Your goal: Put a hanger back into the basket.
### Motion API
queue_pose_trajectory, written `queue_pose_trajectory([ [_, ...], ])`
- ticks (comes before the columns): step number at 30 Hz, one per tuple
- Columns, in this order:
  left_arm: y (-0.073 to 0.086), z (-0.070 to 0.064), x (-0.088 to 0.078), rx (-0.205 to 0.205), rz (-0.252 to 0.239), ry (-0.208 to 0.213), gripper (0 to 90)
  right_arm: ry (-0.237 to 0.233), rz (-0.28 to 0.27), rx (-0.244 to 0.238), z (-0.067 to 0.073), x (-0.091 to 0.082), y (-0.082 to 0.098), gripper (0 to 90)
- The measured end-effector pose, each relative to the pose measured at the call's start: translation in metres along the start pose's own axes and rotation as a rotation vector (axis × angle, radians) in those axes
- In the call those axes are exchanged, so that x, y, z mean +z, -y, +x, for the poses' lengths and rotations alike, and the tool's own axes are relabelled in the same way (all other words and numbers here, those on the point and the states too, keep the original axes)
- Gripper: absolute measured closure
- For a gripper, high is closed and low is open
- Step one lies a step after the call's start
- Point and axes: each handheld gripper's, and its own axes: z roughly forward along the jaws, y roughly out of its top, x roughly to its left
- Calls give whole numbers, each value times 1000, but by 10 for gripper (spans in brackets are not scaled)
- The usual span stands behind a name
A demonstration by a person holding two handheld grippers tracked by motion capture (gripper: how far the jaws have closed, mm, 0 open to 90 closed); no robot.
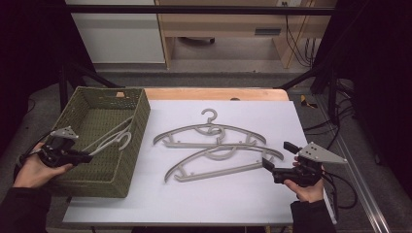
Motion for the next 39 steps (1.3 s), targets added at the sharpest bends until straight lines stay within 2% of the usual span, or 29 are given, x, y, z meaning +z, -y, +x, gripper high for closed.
queue_pose_trajectory([
  [1, -2, -1, 3, 2, 19, -30, 720, -1, 0, -1, 0, 0, 0, 39],
  [2, -2, -1, 3, 2, 19, -30, 702, -2, -2, 0, 0, 0, 0, 39],
  [4, -6, -6, 9, 10, 7, -70, 656, -1, -2, 0, 0, 0, 0, 39],
  [5, -9, -8, 12, 17, 18, -80, 635, -1, -2, 1, 0, 0, 0, 39],
  [8, -17, -12, 20, 36, 49, -87, 613, -1, 1, 0, 0, 0, 0, 39],
  [12, -21, -13, 30, 38, 75, -101, 572, -4, 0, 0, 0, 0, 0, 39],
  [14, -24, -13, 36, 44, 106, -102, 561, -3, -4, -1, 0, -1, 0, 39],
  [16, -28, -14, 43, 60, 154, -126, 543, -5, -4, -2, 0, -1, -1, 39],
  [19, -29, -15, 47, 59, 175, -138, 546, -6, -3, -4, 0, -1, -1, 39],
  [20, -30, -14, 51, 62, 208, -164, 549, -7, -4, -3, 0, -1, -1, 39],
  [22, -31, -14, 53, 60, 215, -173, 561, -5, -4, -4, 0, -1, -1, 39],
  [24, -31, -13, 59, 67, 248, -184, 583, -5, -5, -5, 0, -2, -1, 39],
  [25, -31, -13, 59, 67, 248, -184, 614, -5, -5, -5, 0, -2, -1, 39],
  [26, -31, -12, 62, 64, 254, -211, 640, -3, -8, -5, 0, -2, -1, 39],
  [27, -31, -12, 62, 64, 254, -211, 668, -3, -8, -5, 0, -2, -1, 39],
  [31, -31, -14, 59, 79, 250, -220, 695, -2, -10, -2, 0, -3, -1, 39],
  [36, -30, -13, 54, 68, 228, -226, 726, -1, -10, -3, 0, -3, -1, 39],
  [39, -29, -5, 35, 35, 152, -244, 771, 2, -10, -3, -1, -3, -2, 39],
])
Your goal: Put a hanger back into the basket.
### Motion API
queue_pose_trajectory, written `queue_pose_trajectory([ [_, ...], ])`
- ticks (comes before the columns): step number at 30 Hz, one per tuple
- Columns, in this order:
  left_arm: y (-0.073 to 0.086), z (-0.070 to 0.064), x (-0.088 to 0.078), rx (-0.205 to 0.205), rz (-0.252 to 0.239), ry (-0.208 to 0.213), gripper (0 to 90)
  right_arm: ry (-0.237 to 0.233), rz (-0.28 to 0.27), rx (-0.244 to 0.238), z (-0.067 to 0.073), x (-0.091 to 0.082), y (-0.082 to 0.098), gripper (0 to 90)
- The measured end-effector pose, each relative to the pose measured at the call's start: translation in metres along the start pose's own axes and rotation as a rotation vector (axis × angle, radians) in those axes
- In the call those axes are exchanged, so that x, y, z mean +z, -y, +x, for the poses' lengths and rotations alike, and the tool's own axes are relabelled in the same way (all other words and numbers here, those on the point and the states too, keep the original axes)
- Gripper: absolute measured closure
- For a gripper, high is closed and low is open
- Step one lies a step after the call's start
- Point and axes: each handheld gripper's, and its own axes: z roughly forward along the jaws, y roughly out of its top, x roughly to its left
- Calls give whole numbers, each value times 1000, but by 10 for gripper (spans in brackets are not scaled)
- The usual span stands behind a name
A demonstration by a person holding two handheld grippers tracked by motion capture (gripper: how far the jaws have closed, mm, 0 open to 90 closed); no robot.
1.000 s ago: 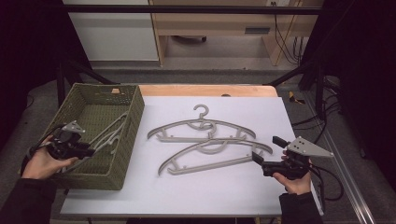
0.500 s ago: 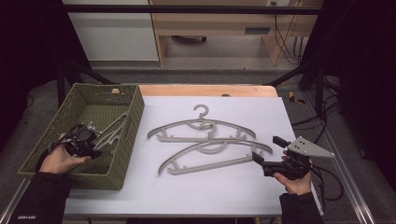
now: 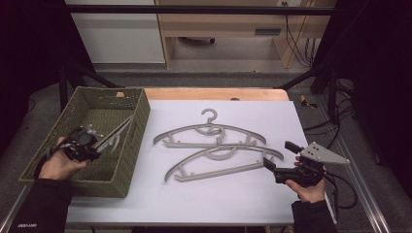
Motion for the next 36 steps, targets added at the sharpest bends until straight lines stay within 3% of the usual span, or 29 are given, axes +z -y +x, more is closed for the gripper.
queue_pose_trajectory([
  [2, 1, 4, -4, -19, -19, -6, 798, 2, 0, 0, 0, 0, 0, 39],
  [3, 5, 14, -10, -64, -50, 10, 798, 1, -2, -1, 0, 0, 0, 39],
  [6, 10, 25, -11, -117, -93, 24, 790, 1, -2, 0, 0, 0, 0, 39],
  [9, 16, 33, -12, -181, -143, 11, 777, 3, 0, -1, 0, 1, 0, 39],
  [15, 27, 47, -12, -293, -200, -66, 754, -1, 6, -1, 0, 2, 1, 40],
  [16, 27, 47, -12, -293, -200, -66, 751, -1, 6, -1, 0, 2, 1, 40],
  [17, 28, 51, -11, -326, -198, -95, 746, 2, 7, -3, 0, 2, 1, 39],
  [18, 28, 51, -11, -326, -198, -95, 742, 0, 8, -1, 0, 2, 1, 39],
  [19, 30, 55, -9, -360, -192, -111, 734, 0, 7, -2, 0, 2, 1, 39],
  [22, 33, 58, -8, -389, -191, -143, 728, 1, 8, 0, 0, 3, 1, 40],
  [24, 38, 63, -12, -430, -208, -165, 649, 0, 8, 1, 0, 3, 2, 40],
  [30, 44, 59, -29, -432, -293, -152, 573, -1, 6, 0, 0, 2, 1, 40],
  [34, 42, 48, -43, -410, -389, -109, 506, 0, 6, 0, 0, 2, 1, 40],
  [35, 40, 41, -49, -397, -434, -93, 488, 1, 6, 0, 0, 2, 1, 40],
  [36, 40, 41, -49, -397, -434, -93, 467, 1, 6, 0, 0, 2, 1, 40],
])
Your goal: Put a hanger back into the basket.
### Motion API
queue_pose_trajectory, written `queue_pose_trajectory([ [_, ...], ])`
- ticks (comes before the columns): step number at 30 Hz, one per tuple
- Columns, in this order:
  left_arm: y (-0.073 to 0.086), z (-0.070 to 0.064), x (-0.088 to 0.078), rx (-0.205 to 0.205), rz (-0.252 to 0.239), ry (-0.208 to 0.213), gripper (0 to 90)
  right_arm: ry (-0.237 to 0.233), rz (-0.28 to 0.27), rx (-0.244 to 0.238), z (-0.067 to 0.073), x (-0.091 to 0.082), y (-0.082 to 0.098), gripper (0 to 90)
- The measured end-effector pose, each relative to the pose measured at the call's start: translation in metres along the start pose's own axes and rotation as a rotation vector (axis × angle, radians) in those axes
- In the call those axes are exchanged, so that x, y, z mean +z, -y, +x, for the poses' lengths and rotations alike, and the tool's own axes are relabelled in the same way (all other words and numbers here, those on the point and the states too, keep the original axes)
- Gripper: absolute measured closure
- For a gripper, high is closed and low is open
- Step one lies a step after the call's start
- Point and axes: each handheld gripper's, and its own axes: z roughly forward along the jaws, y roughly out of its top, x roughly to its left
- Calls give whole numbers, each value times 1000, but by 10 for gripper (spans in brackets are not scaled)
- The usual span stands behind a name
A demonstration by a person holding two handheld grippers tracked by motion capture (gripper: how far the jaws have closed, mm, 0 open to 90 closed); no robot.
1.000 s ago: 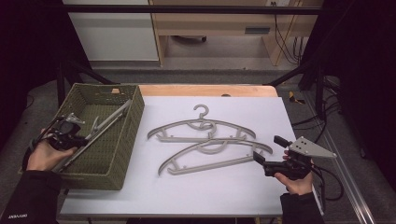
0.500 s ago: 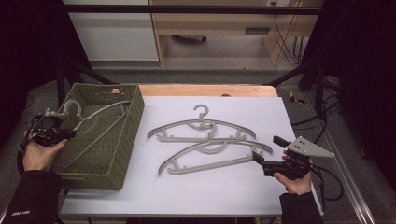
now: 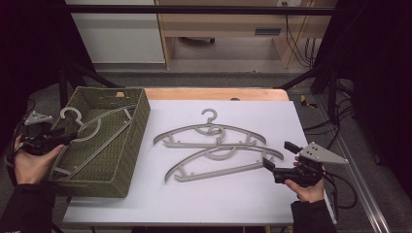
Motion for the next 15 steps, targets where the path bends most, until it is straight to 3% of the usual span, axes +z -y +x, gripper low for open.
queue_pose_trajectory([
  [1, -2, -8, -4, -14, -52, 38, 445, -1, -1, 0, 0, 0, 0, 39],
  [4, -4, -16, -8, -14, -88, 72, 398, -2, -1, 2, 0, 0, 0, 39],
  [6, -5, -29, -13, -24, -149, 129, 363, 1, -5, 4, 0, -1, 0, 37],
  [8, -6, -33, -14, -24, -169, 145, 323, 3, -8, 4, -1, -1, 0, 37],
  [10, -6, -46, -17, -31, -222, 219, 287, 3, -7, 5, -1, -1, 0, 36],
  [11, -6, -46, -17, -31, -222, 219, 271, 3, -7, 5, -1, -1, 0, 36],
  [12, -5, -57, -20, -21, -250, 250, 253, 3, -7, 5, -1, 0, 0, 35],
  [15, -4, -68, -22, -12, -282, 278, 205, 3, -7, 6, -1, -1, 0, 34],
])
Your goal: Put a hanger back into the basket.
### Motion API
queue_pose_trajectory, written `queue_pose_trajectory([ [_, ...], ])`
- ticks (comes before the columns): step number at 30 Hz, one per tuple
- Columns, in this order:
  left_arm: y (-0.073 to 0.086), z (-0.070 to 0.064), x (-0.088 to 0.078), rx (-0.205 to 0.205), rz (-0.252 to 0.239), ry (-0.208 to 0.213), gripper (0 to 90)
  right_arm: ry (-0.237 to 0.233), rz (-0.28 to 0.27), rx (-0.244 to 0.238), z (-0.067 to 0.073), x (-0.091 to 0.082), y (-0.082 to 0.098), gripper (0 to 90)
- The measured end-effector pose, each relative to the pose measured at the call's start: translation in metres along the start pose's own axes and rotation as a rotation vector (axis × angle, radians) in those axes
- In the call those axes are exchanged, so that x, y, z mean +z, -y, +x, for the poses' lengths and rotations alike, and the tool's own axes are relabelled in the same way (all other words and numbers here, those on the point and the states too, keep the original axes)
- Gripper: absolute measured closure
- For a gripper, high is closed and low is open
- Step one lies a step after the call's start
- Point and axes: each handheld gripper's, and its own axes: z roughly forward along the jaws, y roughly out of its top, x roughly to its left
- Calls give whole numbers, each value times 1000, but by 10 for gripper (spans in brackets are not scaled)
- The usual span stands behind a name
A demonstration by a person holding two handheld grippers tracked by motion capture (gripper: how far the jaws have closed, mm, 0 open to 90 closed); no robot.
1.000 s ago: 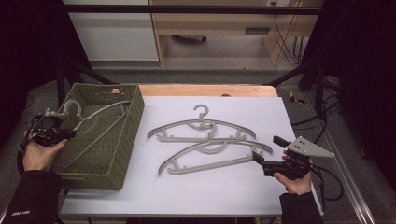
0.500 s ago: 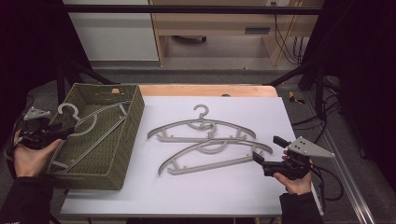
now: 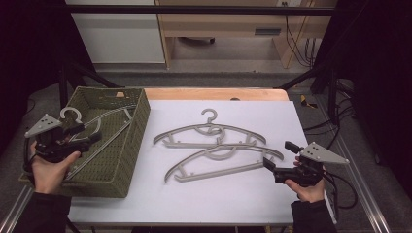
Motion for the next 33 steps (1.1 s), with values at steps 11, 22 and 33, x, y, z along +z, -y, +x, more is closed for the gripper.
queue_pose_trajectory([
  [11, 1, -65, 14, 66, -77, 140, 104, 4, -5, 3, -1, -2, 0, 34],
  [22, 6, -111, 46, 101, -20, 237, 63, 6, -11, 6, -2, -3, 0, 31],
  [33, 9, -139, 81, 154, 67, 291, 93, 6, -7, 5, -2, -4, -1, 32],
])
